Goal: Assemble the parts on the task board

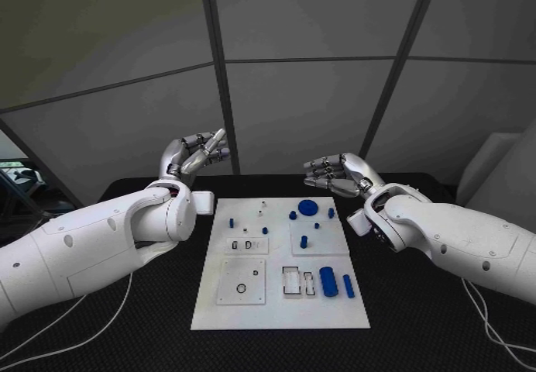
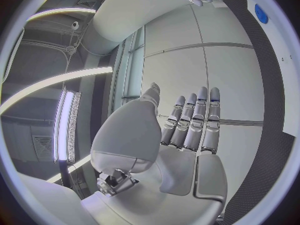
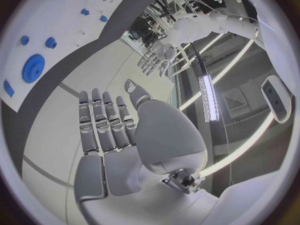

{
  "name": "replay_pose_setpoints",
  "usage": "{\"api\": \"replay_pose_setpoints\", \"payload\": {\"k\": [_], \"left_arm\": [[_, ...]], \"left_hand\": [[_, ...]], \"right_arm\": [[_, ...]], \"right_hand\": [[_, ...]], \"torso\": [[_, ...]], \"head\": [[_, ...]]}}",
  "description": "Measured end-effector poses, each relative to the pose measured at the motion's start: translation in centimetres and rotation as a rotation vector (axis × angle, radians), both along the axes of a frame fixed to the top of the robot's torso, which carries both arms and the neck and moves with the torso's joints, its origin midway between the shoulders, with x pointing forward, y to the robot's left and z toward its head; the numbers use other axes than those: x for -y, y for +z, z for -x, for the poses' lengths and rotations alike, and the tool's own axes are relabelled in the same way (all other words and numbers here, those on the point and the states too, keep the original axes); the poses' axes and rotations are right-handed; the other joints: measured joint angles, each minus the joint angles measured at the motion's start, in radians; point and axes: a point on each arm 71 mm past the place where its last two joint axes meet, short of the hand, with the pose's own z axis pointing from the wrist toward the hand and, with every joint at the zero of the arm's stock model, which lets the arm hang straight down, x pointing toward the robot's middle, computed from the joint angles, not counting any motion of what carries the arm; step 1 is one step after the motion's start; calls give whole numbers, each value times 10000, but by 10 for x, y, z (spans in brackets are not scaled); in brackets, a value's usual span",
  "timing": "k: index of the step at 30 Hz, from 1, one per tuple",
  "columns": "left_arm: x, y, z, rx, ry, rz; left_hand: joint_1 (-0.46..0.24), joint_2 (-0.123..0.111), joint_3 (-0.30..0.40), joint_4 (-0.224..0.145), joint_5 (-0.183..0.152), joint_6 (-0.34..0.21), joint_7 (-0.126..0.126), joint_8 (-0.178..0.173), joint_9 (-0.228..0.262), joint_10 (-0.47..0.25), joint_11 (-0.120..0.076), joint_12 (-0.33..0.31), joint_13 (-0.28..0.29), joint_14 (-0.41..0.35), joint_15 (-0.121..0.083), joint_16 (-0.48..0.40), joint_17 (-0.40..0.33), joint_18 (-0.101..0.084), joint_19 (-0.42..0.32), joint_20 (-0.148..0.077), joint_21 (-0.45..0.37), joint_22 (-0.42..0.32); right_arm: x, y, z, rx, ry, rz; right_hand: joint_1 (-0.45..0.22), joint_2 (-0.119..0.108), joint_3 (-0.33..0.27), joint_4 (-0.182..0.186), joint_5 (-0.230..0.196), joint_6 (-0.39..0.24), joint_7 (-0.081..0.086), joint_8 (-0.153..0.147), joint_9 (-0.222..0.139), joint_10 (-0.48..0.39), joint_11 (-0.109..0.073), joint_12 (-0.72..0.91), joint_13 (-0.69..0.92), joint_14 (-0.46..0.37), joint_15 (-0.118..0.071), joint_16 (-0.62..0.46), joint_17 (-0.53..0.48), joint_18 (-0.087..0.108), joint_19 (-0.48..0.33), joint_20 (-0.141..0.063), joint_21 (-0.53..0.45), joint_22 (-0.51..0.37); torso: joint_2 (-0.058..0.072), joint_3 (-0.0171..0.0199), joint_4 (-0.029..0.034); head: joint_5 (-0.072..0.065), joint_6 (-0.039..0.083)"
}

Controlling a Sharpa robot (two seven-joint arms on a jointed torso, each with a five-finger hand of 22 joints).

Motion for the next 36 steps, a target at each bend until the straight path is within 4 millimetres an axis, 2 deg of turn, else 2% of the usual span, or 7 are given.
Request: {"api": "replay_pose_setpoints", "payload": {"k": [4,13,15,18,20,22,36], "left_arm": [[-3,2,5,32,-263,-33],[-6,10,21,104,-932,-98],[-6,12,25,106,-1060,-94],[-4,15,30,100,-1276,-76],[-2,16,34,96,-1429,-51],[0,17,37,87,-1549,-31],[4,19,43,-18,-1959,68]], "left_hand": [[228,79,-29,-332,0,764,227,28,-45,856,-229,37,-8,949,-269,0,242,-5,738,-241,348,110],[307,79,-57,-437,0,968,258,-32,-115,1141,-327,-81,-19,1229,-372,-119,394,-10,944,-365,404,125],[307,79,-85,-465,0,968,258,-63,-132,1141,-327,-148,-31,1229,-372,-173,411,-560,983,-350,404,124],[307,79,-84,-465,0,968,258,-101,-132,1141,-327,-194,-30,1228,-372,-215,411,-527,984,-351,404,124],[307,79,-112,-492,0,1004,294,-145,-138,1140,-327,-198,-30,1228,-372,-282,425,9,983,-351,404,124],[307,79,-112,-492,0,1004,295,-145,-141,1141,-327,-244,-30,1228,-372,-305,425,6,983,-351,404,124],[307,79,-140,-520,0,1004,295,-252,-149,1139,-325,-313,-39,1228,-372,-406,450,5,983,-351,404,123]], "right_arm": [[-1,9,-5,664,201,1275],[-9,26,-13,1626,406,3991],[-11,28,-14,1767,419,4488],[-17,32,-15,1979,440,5307],[-21,34,-15,2101,447,5826],[-23,34,-15,2152,441,6226],[-34,29,-15,2075,538,7966]], "right_hand": [[96,-96,296,-145,-41,700,157,0,9,701,-155,-111,9,826,-208,35,43,0,655,-196,375,107],[8,-461,837,-245,-94,1573,-42,-51,20,1823,-492,-311,33,2584,-714,377,285,0,1861,-718,1352,500],[-46,-522,865,-250,-140,1709,-84,-51,20,1969,-574,-396,33,3028,-840,510,394,-1,2157,-852,1652,648],[-34,-662,956,-231,-142,1849,-165,-117,19,2099,-672,-451,33,3677,-1018,740,583,-1,2552,-1064,2141,898],[-142,-1058,1142,-184,-180,2136,-324,-283,19,2243,-816,-571,45,5002,-1404,1528,1245,-1,3465,-1581,3503,1623],[-151,-1067,1208,-118,-180,2156,-341,-315,18,2258,-831,-572,45,5146,-1466,1915,1553,-2,3611,-1703,3927,1863],[-349,-1398,1714,232,-142,2210,-394,-399,17,2089,-920,-571,65,5160,-1480,4377,3392,-2,3405,-1679,5614,2958]], "torso": [[102,-6,34],[416,-63,145],[505,-82,177],[636,-109,221],[715,-125,250],[813,-146,285],[1253,-233,451]], "head": [[-53,45],[-181,138],[-208,163],[-254,184],[-286,192],[-309,193],[-426,252]]}}
